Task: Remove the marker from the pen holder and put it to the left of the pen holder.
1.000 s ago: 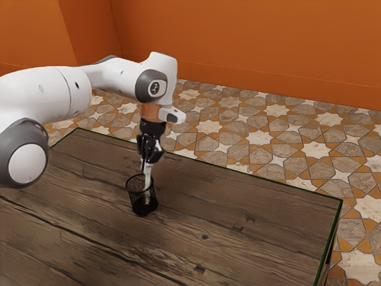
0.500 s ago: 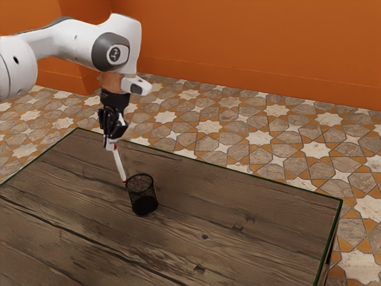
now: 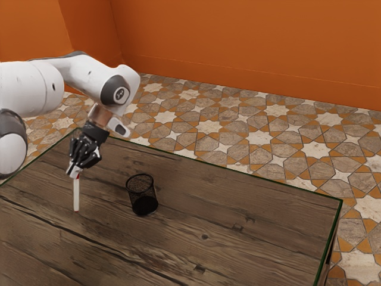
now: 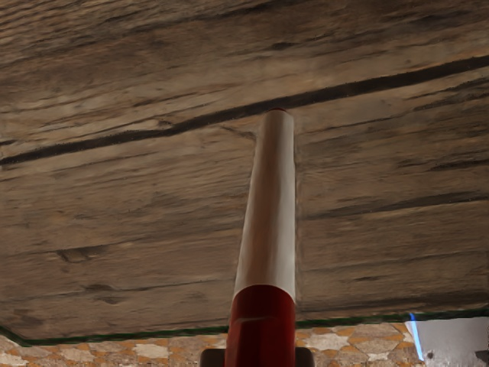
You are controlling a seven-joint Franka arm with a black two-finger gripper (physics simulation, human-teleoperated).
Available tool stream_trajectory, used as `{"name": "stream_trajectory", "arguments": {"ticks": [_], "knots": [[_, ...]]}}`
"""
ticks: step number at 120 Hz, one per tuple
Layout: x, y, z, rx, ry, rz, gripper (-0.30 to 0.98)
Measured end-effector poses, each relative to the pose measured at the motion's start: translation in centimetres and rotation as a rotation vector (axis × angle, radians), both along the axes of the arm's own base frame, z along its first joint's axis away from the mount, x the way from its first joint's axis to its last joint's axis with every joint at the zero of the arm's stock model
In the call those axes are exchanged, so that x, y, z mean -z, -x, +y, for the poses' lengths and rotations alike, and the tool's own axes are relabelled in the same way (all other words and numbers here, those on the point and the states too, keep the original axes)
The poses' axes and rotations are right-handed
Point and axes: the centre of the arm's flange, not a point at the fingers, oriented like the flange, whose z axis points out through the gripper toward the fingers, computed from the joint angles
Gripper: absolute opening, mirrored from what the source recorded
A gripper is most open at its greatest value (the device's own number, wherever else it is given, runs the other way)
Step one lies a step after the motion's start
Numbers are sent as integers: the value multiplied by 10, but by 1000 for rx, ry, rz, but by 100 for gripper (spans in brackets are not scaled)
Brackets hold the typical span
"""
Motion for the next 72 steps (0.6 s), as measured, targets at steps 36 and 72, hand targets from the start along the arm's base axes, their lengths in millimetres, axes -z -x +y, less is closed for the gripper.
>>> {"name": "stream_trajectory", "arguments": {"ticks": [36,72], "knots": [[-19,1,-9,-30,79,-44,49],[-155,0,-142,294,246,-394,64]]}}
